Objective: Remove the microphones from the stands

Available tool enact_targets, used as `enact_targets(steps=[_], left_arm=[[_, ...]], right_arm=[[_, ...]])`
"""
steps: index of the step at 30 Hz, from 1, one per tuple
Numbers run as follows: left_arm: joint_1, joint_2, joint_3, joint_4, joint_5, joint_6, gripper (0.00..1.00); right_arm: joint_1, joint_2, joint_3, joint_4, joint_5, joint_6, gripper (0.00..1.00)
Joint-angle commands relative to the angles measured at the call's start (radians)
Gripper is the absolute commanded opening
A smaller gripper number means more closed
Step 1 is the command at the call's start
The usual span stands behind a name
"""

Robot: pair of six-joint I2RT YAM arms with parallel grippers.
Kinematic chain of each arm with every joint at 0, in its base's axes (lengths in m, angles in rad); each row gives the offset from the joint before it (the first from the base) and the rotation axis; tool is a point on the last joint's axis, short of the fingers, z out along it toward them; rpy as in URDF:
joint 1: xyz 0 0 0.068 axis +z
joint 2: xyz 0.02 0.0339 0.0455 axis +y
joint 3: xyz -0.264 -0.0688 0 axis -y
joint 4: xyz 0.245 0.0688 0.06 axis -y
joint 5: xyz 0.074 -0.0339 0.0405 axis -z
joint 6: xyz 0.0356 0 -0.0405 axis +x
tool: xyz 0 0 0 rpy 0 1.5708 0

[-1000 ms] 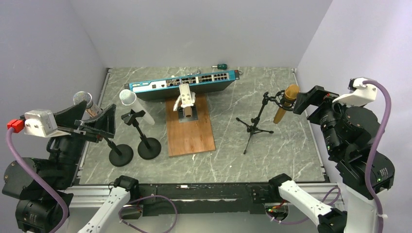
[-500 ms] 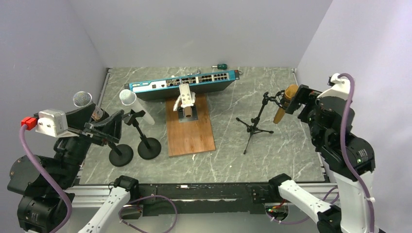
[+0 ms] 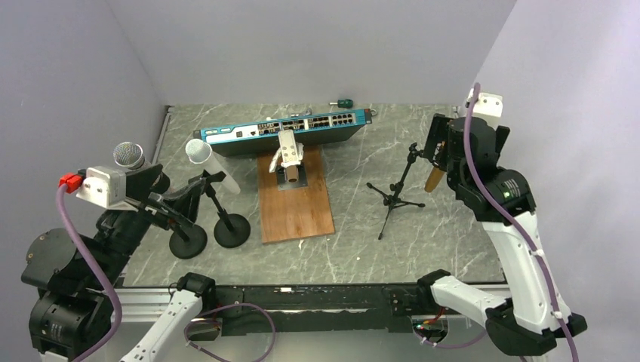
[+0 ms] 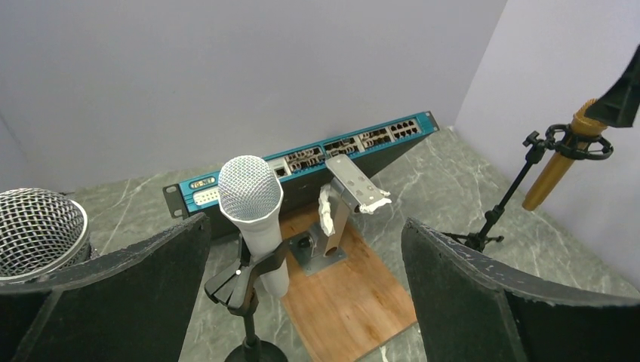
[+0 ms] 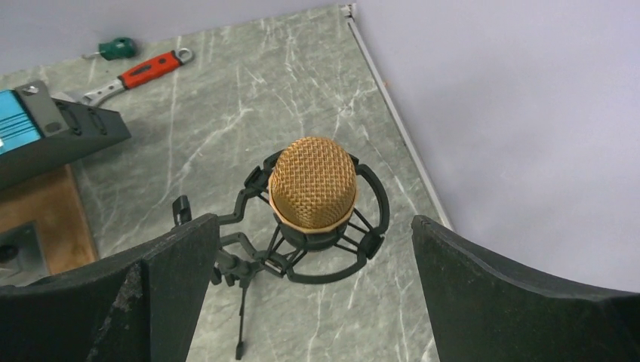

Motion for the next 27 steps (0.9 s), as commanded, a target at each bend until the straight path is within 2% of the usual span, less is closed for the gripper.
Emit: enact_targets(steps=[1, 7, 11, 16, 27], left_arm=[[0.004, 0.034, 0.024, -0.021, 0.037, 0.032, 0.99], [0.003, 0.035, 0.018, -0.028, 0.047, 0.042, 0.99], [0.004, 0.036, 0.02, -0.034, 0.043, 0.048, 0.99], [0.004, 0.031, 0.023, -0.032, 0.046, 0.048, 0.99], [0.004, 0.037, 0.032, -0.028, 0.062, 0.038, 0.99]], right_arm=[[-0.014, 0.021, -0.019, 0.107, 0.054, -0.066, 0.99], [-0.075, 0.039, -0.046, 0.141, -0.011, -0.078, 0.92], [-0.157, 0.033, -0.091, 0.17, -0.099, -0.085, 0.81], [-0.246, 0.023, -0.13, 0.206, -0.222, -0.099, 0.74], [-0.253, 0.023, -0.125, 0.235, -0.275, -0.153, 0.47]])
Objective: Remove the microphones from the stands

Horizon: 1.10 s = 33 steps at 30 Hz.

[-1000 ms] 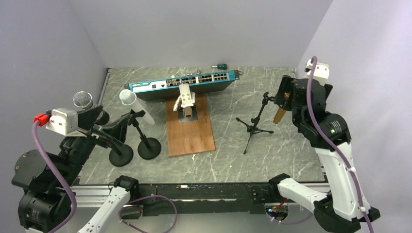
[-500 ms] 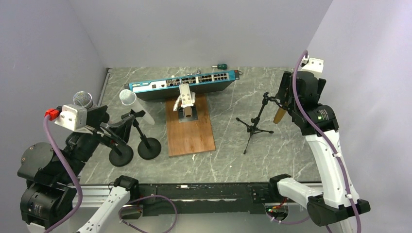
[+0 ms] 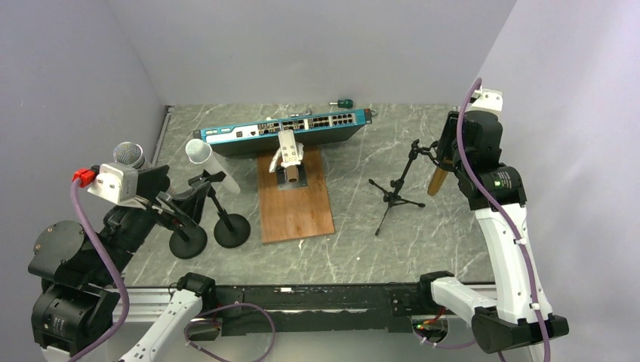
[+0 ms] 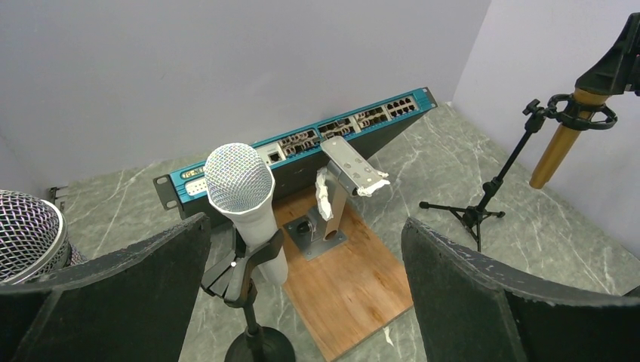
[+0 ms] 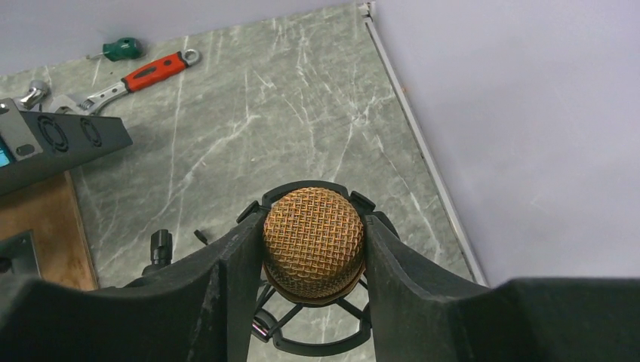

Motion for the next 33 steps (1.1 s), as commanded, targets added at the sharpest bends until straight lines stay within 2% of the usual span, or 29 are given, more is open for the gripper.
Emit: enact_targets(steps=[1, 4, 8, 11, 20, 26, 33], left_arm=[[0.004, 0.017, 0.036, 0.01, 0.014, 0.005, 0.99], [0.004, 0.017, 0.043, 0.011, 0.006, 0.009, 0.99], [0.004, 0.012, 0.037, 0.019, 0.011, 0.006, 0.99], [0.004, 0.01, 0.033, 0.015, 0.007, 0.008, 0.99], [0.004, -0.004, 0.029, 0.011, -0.009, 0.013, 0.99], [0.004, -0.006, 0.031, 0.013, -0.008, 0.011, 0.99], [0.004, -0.015, 0.023, 0.016, -0.01, 0.001, 0.99]], right_arm=[[-0.009, -0.001, 0.029, 0.012, -0.016, -0.045, 0.45], [-0.009, 0.005, 0.084, 0.002, -0.023, -0.053, 0.4], [-0.008, 0.021, 0.168, -0.018, -0.03, -0.06, 0.27], [-0.008, 0.037, 0.232, -0.038, -0.036, -0.068, 0.22], [-0.008, 0.098, 0.51, -0.106, -0.06, -0.092, 0.0], [-0.008, 0.107, 0.639, -0.103, -0.104, -0.088, 0.0], [-0.007, 0.097, 0.704, -0.095, -0.265, -0.028, 0.0]])
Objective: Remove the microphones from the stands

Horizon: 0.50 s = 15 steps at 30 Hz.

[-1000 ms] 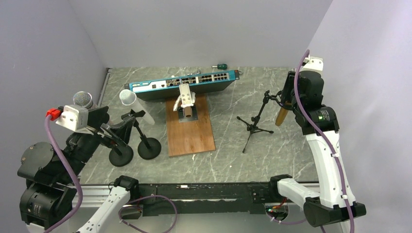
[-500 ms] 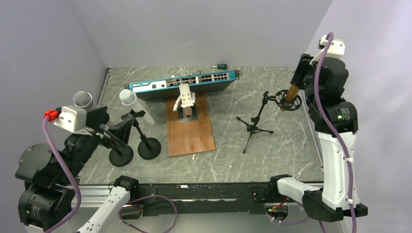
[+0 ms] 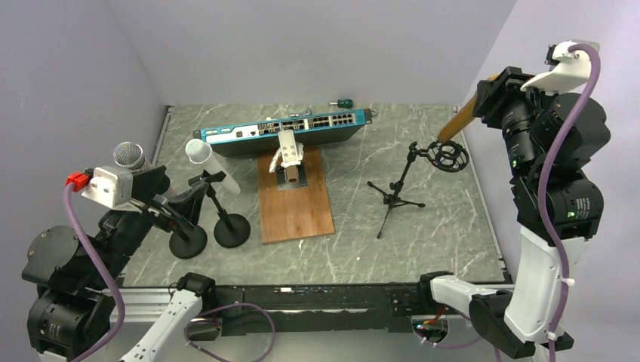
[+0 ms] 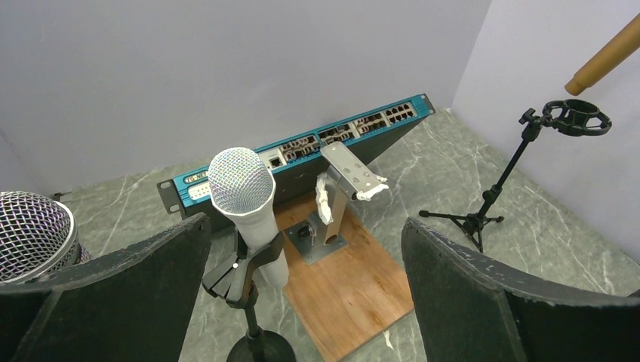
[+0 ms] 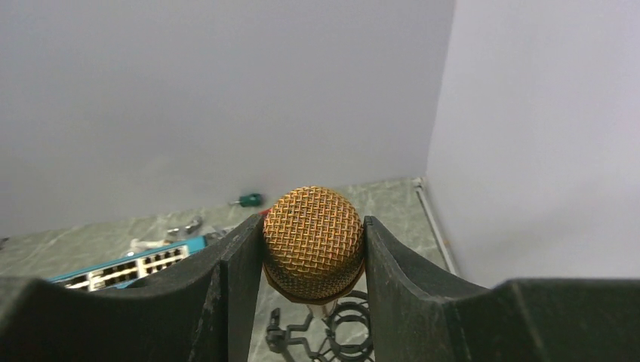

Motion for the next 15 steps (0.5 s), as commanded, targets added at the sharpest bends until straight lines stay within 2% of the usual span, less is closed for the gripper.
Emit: enact_targets(steps=[1, 7, 11, 15], left_arm=[[0.004, -0.012, 0.007, 0.02, -0.004, -0.003, 0.99], [0.004, -0.015, 0.001, 0.013, 0.004, -0.009, 0.99], [0.004, -0.018, -0.007, 0.014, 0.01, -0.017, 0.99], [0.004, -0.024, -0.019, 0.02, 0.018, -0.027, 0.99]], right_arm=[[-0.002, -0.011, 0.042, 0.019, -0.134, 0.049, 0.0], [-0.003, -0.038, 0.025, 0.038, -0.273, 0.099, 0.0], [-0.003, -0.021, 0.032, -0.013, -0.456, 0.142, 0.0], [-0.003, -0.041, -0.057, -0.044, -0.597, 0.185, 0.0]])
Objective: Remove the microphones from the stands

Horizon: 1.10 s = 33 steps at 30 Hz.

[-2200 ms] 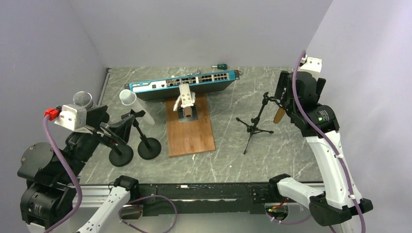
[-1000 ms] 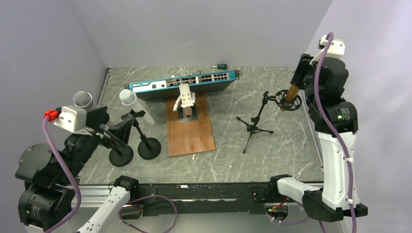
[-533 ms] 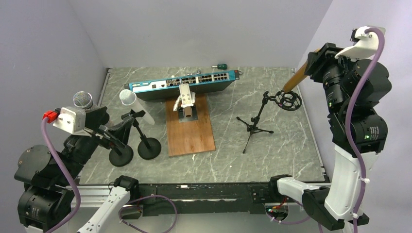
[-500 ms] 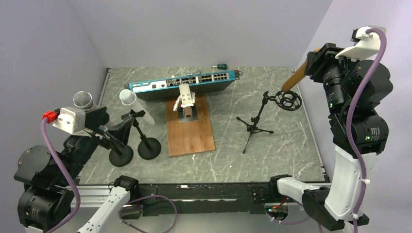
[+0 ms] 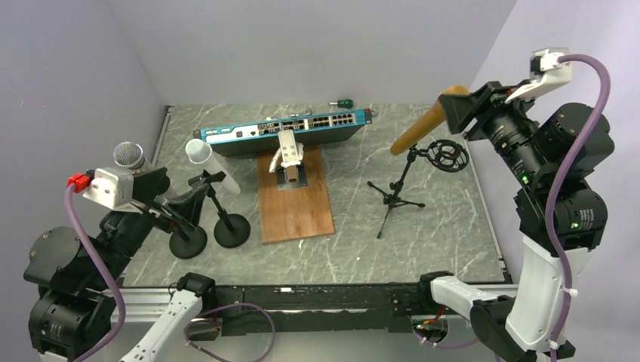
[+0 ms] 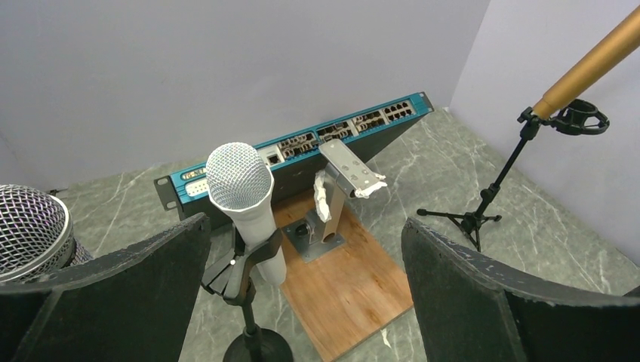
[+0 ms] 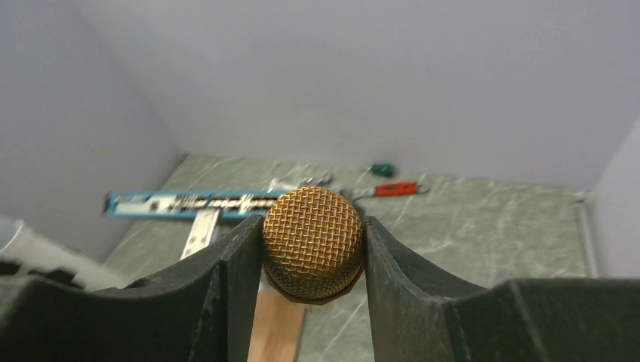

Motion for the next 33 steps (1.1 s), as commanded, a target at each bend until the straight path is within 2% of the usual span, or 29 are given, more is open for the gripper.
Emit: enact_targets(steps=[1, 5, 8, 18, 22, 26, 33], left_arm=[[0.004, -0.016, -0.017, 0.024, 0.019, -0.022, 0.99], [0.004, -0.018, -0.047, 0.047, 0.037, -0.04, 0.99], [0.004, -0.014, -0.066, 0.067, 0.071, -0.066, 0.99], [0.004, -0.01, -0.134, 0.071, 0.133, -0.116, 0.99], [0.004, -0.022, -0.164, 0.064, 0.138, -0.119, 0.99], [0.004, -0.035, -0.2, 0.066, 0.147, -0.125, 0.99], [0.004, -0.055, -0.27, 0.062, 0.186, -0.143, 0.99]], right_arm=[[-0.004, -0.019, -0.083, -0.042, -0.233, 0.08, 0.0], [0.002, -0.056, -0.242, -0.012, -0.394, 0.148, 0.0], [0.065, -0.102, -0.401, 0.044, -0.399, 0.19, 0.0], [0.451, -0.131, -0.753, 0.104, -0.074, 0.295, 0.0], [0.564, -0.085, -0.828, 0.084, 0.079, 0.334, 0.0], [0.627, 0.04, -0.808, 0.004, 0.272, 0.359, 0.0], [0.636, 0.162, -0.811, 0.054, 0.318, 0.379, 0.0]])
